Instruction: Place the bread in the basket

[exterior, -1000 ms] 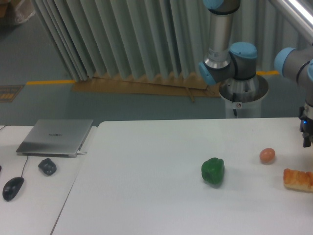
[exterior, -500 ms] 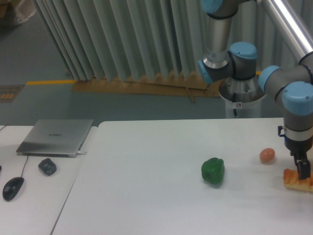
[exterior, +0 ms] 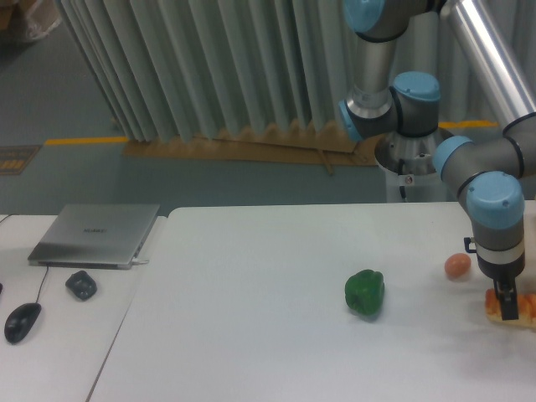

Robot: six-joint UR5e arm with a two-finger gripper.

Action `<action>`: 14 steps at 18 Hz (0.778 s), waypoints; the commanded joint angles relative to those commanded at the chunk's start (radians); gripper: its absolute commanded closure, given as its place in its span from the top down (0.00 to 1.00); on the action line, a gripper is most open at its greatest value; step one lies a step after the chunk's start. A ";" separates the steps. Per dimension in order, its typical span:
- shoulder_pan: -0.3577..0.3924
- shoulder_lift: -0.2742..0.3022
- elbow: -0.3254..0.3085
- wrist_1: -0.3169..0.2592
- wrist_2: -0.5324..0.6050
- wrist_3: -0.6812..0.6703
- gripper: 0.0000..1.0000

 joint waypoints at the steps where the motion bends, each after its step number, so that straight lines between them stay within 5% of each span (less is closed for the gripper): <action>1: 0.000 0.000 0.000 0.002 0.000 0.000 1.00; 4: 0.000 -0.002 0.002 0.003 -0.002 0.002 1.00; 6: 0.000 -0.002 0.002 0.003 -0.002 0.002 0.75; 10: 0.000 0.000 0.000 0.003 -0.002 -0.003 0.42; 11: 0.002 0.002 0.000 0.002 -0.002 -0.015 0.23; 14: 0.002 0.006 0.000 0.002 -0.003 -0.026 0.07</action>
